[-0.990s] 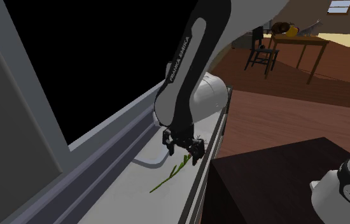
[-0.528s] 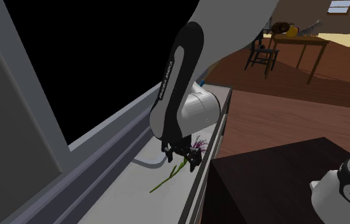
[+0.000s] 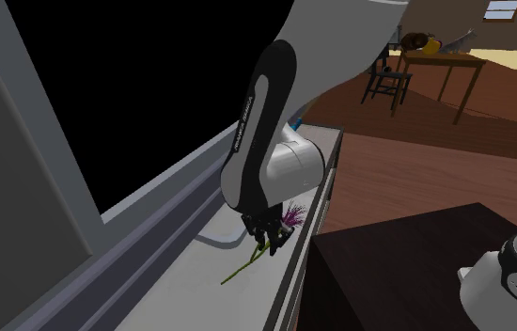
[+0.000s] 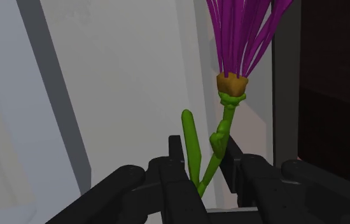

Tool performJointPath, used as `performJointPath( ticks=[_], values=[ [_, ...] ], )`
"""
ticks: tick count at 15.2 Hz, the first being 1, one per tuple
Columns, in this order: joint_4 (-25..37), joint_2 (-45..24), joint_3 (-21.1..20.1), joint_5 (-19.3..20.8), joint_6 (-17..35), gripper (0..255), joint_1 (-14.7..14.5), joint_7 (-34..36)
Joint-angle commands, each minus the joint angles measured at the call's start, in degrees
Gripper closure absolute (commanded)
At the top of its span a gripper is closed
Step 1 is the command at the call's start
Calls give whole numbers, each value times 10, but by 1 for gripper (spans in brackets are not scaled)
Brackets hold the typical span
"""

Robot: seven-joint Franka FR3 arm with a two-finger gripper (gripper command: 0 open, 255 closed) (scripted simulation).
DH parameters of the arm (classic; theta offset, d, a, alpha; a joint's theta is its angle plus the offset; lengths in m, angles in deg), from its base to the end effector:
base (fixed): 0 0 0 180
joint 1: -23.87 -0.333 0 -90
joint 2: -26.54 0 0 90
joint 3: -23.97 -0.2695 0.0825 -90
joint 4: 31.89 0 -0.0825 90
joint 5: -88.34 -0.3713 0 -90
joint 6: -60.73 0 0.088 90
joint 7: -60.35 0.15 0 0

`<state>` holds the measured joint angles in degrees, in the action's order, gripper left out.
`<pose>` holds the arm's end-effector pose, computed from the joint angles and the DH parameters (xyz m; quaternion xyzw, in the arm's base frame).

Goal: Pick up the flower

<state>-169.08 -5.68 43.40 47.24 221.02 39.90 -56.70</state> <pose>0.3175 -0.2952 0.0235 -0.9253 -0.3777 -0.0038 0.0341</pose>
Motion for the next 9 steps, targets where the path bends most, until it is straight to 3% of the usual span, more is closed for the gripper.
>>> performJointPath(
  ticks=[1, 4, 9],
  values=[
    [-1, -1, 0, 0, 0, 255, 0, 0],
    [0, 0, 1, 1, -1, 255, 0, 1],
    [-20, 42, 40, 38, -26, 255, -32, 31]
  ],
)
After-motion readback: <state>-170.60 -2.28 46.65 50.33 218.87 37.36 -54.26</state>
